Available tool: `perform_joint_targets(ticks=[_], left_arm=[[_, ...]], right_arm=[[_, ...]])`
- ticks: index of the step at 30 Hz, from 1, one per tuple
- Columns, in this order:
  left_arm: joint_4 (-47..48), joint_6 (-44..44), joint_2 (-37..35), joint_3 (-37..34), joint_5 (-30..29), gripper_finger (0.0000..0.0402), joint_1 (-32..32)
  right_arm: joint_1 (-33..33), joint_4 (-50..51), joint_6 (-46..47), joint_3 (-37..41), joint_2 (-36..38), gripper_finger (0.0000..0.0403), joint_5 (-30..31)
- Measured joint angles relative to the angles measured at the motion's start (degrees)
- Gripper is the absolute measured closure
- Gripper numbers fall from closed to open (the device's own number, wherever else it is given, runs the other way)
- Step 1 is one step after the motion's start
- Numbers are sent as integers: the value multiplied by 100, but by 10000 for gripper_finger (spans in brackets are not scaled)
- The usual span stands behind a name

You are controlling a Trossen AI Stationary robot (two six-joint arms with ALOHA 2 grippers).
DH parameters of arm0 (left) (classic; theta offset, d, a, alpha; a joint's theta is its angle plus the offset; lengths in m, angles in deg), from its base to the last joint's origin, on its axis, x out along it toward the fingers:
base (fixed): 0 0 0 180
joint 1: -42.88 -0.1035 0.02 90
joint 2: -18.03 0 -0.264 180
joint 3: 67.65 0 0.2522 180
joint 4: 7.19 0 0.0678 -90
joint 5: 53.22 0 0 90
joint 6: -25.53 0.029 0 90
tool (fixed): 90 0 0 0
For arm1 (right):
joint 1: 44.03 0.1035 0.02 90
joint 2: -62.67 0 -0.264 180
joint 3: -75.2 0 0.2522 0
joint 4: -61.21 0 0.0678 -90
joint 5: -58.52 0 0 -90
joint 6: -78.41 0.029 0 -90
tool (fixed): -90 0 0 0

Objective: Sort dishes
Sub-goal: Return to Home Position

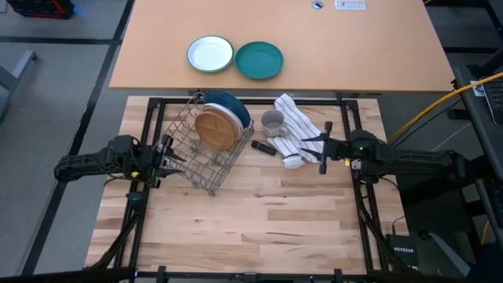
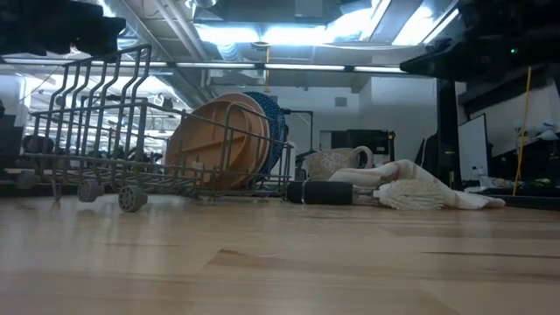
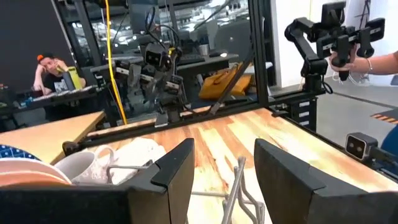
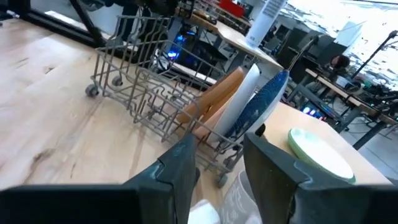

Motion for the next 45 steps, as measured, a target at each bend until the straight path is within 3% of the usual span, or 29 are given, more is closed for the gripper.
perform_joint_targets(ticks=[13, 19, 32, 37, 45], left_arm=[[-204, 70, -2, -68, -6, 247, 0], [243, 344, -4, -68, -118, 247, -3], [489, -117, -4, -66, -157, 247, -4], [449, -858, -4, -66, -234, 247, -4], [503, -288, -2, -68, -218, 246, -2]], right_arm=[[0, 1124, 13, 0, 300, 265, 155], [0, 1421, -136, 0, 300, 265, 256], [0, 1990, -153, 0, 300, 265, 407], [0, 2140, -155, 0, 300, 265, 409], [0, 2136, -156, 0, 300, 265, 409]])
